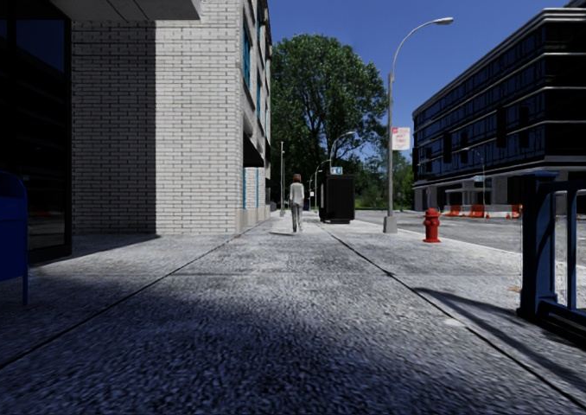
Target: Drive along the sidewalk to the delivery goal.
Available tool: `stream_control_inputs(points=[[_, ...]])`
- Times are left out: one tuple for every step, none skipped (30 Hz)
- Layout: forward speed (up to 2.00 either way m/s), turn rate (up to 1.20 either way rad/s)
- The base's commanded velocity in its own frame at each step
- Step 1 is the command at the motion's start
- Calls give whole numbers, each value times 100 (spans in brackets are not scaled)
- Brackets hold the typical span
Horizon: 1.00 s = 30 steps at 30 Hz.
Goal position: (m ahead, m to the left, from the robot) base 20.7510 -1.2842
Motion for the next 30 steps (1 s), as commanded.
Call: stream_control_inputs(points=[[200, 0], [200, 0], [200, 0], [200, 0], [200, 0], [200, 0], [200, 0], [200, 0], [200, 0], [200, 0], [200, 0], [200, 0], [200, 0], [200, 0], [200, 0], [200, 0], [200, 0], [200, 0], [200, 0], [200, 0], [200, 0], [200, 0], [200, 0], [200, 0], [200, 0], [200, 0], [200, 0], [200, 0], [200, 0], [200, 0]])
